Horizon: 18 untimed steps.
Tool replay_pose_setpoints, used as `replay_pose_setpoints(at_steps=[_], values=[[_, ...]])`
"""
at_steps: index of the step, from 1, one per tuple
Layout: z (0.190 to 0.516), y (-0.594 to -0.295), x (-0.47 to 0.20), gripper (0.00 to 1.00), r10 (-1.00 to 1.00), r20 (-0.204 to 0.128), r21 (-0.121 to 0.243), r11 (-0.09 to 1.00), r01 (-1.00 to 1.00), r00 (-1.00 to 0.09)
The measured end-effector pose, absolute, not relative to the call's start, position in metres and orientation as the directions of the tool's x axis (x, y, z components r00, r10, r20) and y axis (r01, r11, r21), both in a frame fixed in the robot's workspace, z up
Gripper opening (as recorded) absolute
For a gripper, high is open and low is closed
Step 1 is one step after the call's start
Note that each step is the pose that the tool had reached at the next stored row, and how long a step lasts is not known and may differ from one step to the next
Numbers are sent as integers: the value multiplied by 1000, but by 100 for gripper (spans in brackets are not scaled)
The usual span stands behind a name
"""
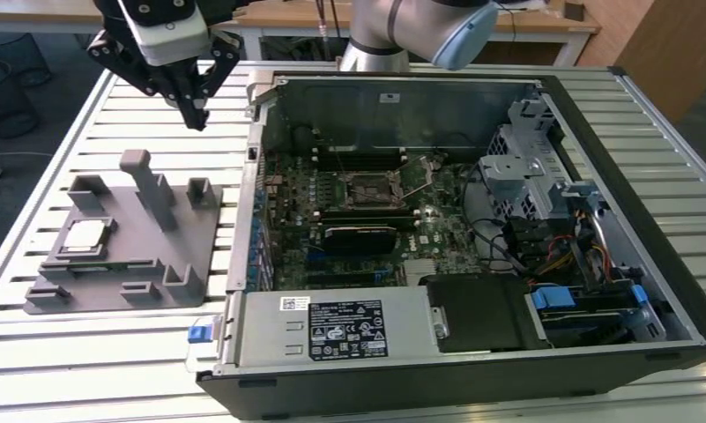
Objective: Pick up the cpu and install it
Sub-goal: 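Reach for the cpu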
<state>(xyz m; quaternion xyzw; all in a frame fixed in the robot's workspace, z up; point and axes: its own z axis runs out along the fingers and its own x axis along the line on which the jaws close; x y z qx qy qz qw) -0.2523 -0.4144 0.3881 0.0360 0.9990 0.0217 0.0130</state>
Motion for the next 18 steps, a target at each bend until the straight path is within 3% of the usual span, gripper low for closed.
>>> replay_pose_setpoints(at_steps=[18], values=[[388, -414, -287, 11, 73, -24, 44, 996, 72, -997]])
